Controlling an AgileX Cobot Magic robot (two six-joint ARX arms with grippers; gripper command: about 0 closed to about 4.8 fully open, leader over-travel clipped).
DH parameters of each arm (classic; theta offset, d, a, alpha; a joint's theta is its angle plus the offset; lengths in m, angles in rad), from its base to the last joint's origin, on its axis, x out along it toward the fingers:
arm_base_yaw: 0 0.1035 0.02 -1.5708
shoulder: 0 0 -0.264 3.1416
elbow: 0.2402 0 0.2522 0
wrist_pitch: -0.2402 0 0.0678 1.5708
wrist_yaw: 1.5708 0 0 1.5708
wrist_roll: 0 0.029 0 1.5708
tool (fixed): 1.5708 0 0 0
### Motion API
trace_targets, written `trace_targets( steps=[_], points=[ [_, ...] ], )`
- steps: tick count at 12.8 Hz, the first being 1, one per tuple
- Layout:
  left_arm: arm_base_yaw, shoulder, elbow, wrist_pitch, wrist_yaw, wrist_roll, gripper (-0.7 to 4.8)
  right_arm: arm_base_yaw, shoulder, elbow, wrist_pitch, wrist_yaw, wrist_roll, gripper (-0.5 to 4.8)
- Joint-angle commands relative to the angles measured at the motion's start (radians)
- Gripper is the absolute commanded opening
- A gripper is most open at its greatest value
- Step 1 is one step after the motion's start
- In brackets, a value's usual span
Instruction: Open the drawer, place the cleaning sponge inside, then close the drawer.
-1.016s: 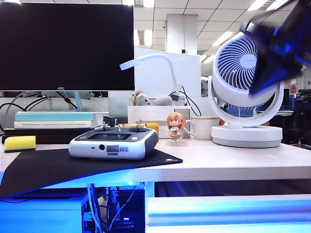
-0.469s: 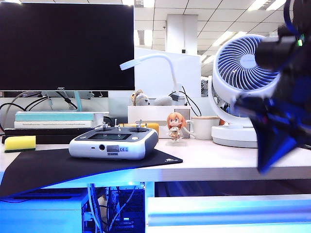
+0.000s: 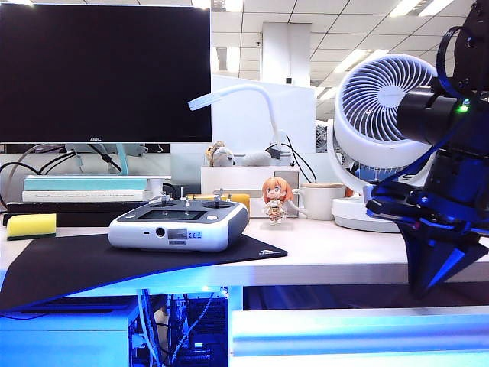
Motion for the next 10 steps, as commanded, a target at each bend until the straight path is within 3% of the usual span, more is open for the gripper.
trace_targets(
  steps=[1, 5, 10],
  points=[
    [0.001, -0.001, 0.005, 0.013, 0.0, 0.001, -0.05, 0.001, 0.014, 0.002, 0.005, 0.01, -0.004, -0.08],
    [0.001, -0.001, 0.005, 0.011, 0.0, 0.001, -0.05, 0.002, 0.069, 0.002, 0.007, 0.008, -0.004, -0.08],
    [0.001, -0.001, 0.005, 0.011, -0.001, 0.001, -0.05, 0.008, 0.07, 0.002, -0.158, -0.021, -0.08, -0.08]
  ],
)
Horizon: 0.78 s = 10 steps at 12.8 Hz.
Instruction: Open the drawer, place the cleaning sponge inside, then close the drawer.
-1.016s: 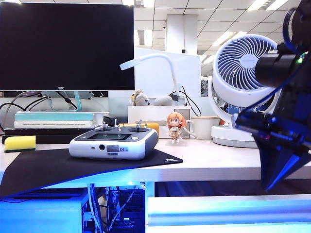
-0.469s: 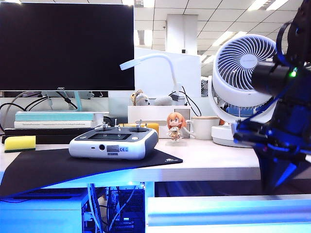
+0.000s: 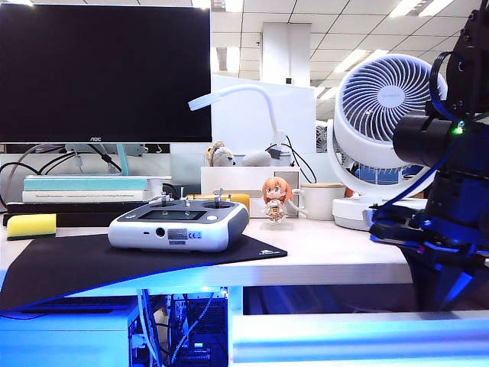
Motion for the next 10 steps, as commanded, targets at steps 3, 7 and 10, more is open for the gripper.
trace_targets(
  steps=[3, 7, 10],
  points=[
    [0.001, -0.001, 0.005, 0.013, -0.004, 0.001, -0.05, 0.003, -0.022, -0.001, -0.081, -0.018, -0.05, -0.08],
    [0.001, -0.001, 0.005, 0.013, -0.004, 0.001, -0.05, 0.003, -0.095, 0.0, 0.02, -0.097, -0.049, -0.08],
    [0.001, -0.001, 0.005, 0.013, -0.004, 0.0, -0.05, 0.003, -0.234, 0.001, 0.268, -0.245, -0.024, -0.08]
  ],
)
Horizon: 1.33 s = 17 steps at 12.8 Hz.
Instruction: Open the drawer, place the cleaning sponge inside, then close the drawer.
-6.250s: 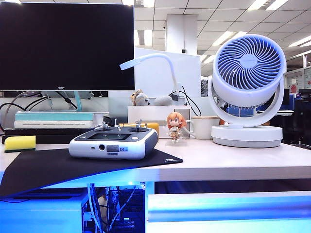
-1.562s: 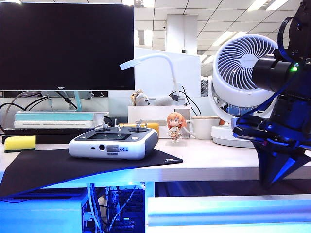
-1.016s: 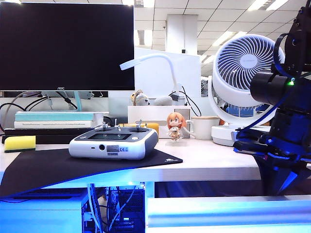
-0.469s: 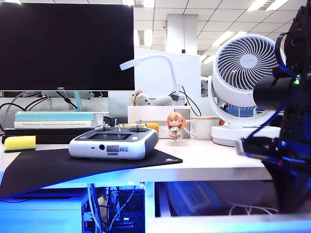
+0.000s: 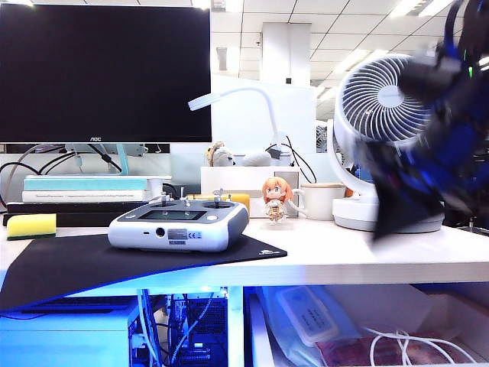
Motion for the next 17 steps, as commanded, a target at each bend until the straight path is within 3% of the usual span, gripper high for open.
trace_targets(
  steps=[1, 2, 3, 7, 9, 10, 13, 15, 17],
  points=[
    [0.001, -0.001, 0.005, 0.013, -0.003, 0.0, -0.05, 0.002, -0.076, 0.003, 0.146, -0.079, 0.033, -0.08],
    [0.001, -0.001, 0.005, 0.013, -0.003, 0.0, -0.05, 0.002, -0.104, 0.003, 0.187, -0.108, 0.048, -0.08],
    [0.001, -0.001, 0.005, 0.013, -0.003, 0.001, -0.05, 0.003, -0.177, 0.004, 0.316, -0.203, 0.12, -0.08],
    [0.001, -0.001, 0.005, 0.013, -0.056, 0.0, -0.05, 0.053, -0.293, 0.045, 0.373, -0.206, 0.187, -0.08],
    [0.001, -0.001, 0.005, 0.013, -0.066, 0.0, -0.05, 0.145, -0.311, 0.101, 0.373, -0.205, 0.187, -0.08],
    [0.001, -0.001, 0.005, 0.013, -0.099, 0.001, -0.05, 0.179, -0.311, 0.12, 0.373, -0.206, 0.187, -0.08],
    [0.001, 0.012, 0.005, 0.015, -0.443, 0.006, -0.05, 0.243, -0.311, 0.124, 0.372, -0.254, 0.188, -0.08],
    [0.009, 0.041, 0.005, 0.016, -0.515, 0.062, -0.05, 0.269, -0.318, 0.124, 0.366, -0.277, 0.193, -0.08],
    [0.051, 0.111, 0.005, 0.028, -0.479, 0.094, -0.05, 0.299, -0.338, 0.126, 0.365, -0.273, 0.174, -0.08]
  ],
)
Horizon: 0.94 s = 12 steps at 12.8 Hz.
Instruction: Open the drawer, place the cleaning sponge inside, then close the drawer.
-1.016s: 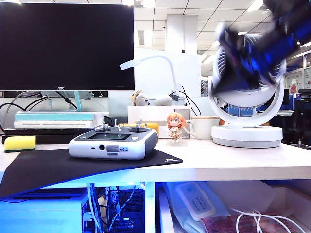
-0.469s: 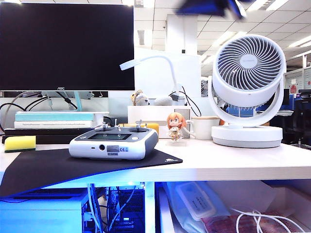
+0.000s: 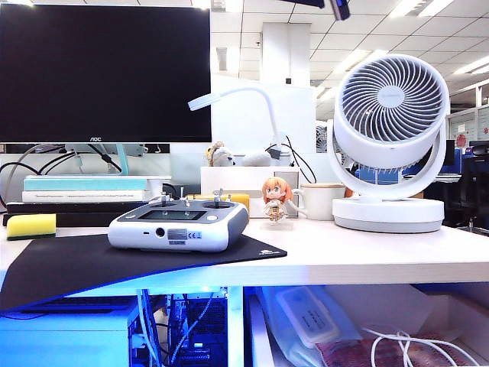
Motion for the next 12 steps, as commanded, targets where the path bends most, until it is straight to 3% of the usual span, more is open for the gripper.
trace_targets(
  steps=[1, 3, 5, 6, 7, 8, 9, 10, 12],
  points=[
    [0.059, 0.109, 0.004, 0.047, 0.035, 0.035, -0.05, 0.029, -0.029, 0.006, 0.012, -0.008, -0.017, -0.08],
    [0.168, 0.244, 0.004, 0.149, 0.127, -0.052, -0.05, 0.029, -0.049, 0.008, -0.039, -0.055, -0.076, -0.08],
    [0.223, 0.307, 0.004, 0.17, 0.129, -0.082, -0.05, 0.029, -0.064, 0.008, -0.061, -0.051, -0.12, -0.08],
    [0.278, 0.378, 0.004, 0.177, 0.212, -0.082, 0.32, 0.029, -0.077, 0.008, -0.068, -0.049, -0.12, -0.08],
    [0.305, 0.413, 0.004, 0.19, 0.251, -0.082, 0.77, 0.029, -0.08, 0.008, -0.066, -0.048, -0.12, -0.08],
    [0.324, 0.444, 0.004, 0.212, 0.279, -0.082, 1.59, 0.029, -0.083, 0.008, -0.067, -0.048, -0.12, -0.08],
    [0.335, 0.493, 0.004, 0.258, 0.29, -0.096, 4.2, 0.03, -0.086, 0.008, -0.071, -0.048, -0.119, -0.08],
    [0.345, 0.55, 0.004, 0.319, 0.302, -0.105, 4.79, 0.03, -0.09, 0.008, -0.083, -0.047, -0.119, -0.08],
    [0.351, 0.661, 0.006, 0.442, 0.32, -0.213, 4.79, 0.042, -0.092, 0.008, -0.113, -0.047, -0.119, -0.08]
  ],
)
